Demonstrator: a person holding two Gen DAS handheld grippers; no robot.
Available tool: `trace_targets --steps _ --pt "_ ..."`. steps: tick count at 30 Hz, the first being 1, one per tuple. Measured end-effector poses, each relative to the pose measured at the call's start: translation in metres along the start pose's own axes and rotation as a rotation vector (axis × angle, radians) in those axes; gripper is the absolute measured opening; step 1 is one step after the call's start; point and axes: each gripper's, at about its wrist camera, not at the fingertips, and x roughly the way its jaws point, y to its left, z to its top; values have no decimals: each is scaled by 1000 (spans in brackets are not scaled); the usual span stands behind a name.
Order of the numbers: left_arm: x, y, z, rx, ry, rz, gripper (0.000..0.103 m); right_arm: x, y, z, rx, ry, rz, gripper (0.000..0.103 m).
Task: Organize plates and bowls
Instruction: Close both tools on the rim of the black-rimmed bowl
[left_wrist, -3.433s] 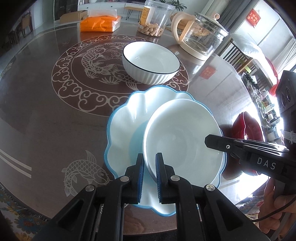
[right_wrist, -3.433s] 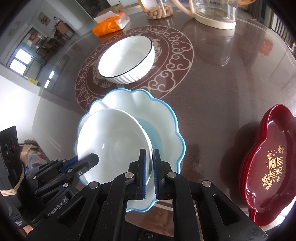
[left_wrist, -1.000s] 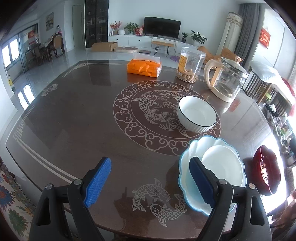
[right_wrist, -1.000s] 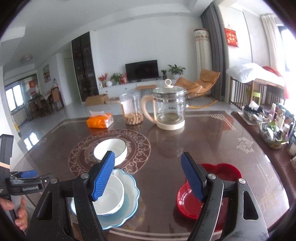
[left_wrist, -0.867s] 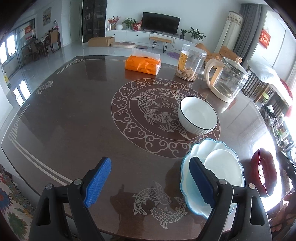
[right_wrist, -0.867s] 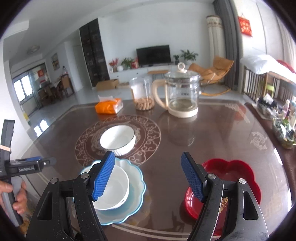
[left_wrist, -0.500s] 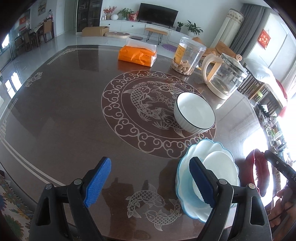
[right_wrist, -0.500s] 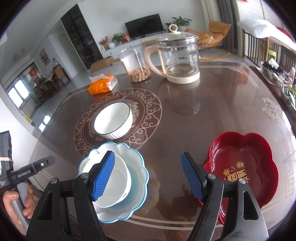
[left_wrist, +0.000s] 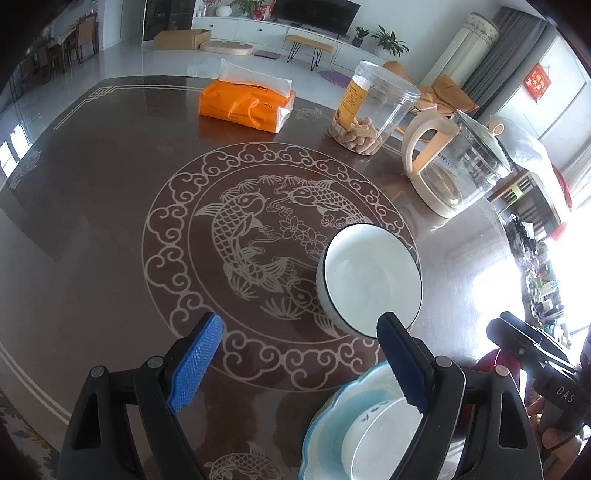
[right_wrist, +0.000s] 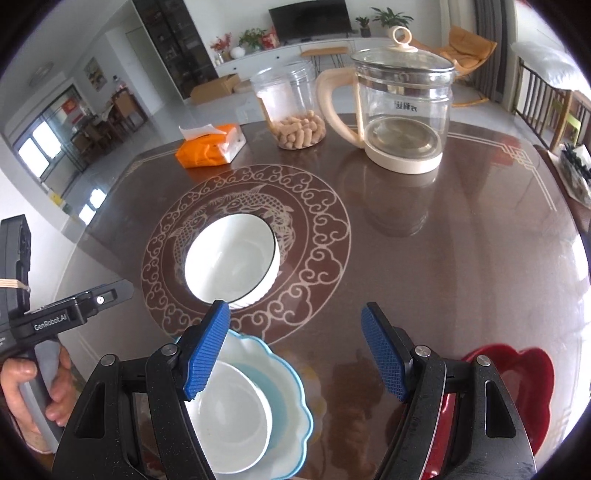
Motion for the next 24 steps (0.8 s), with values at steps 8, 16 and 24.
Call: trace_targets --steps 8,16,24 --pt "47 -6 10 -11 73 13 62 65 3 38 -4 151 51 47" --pt "64 -13 11 0 98 41 41 103 12 41 -32 216 36 33" --pt "76 -22 15 11 113 23 12 117 7 40 -4 237 35 20"
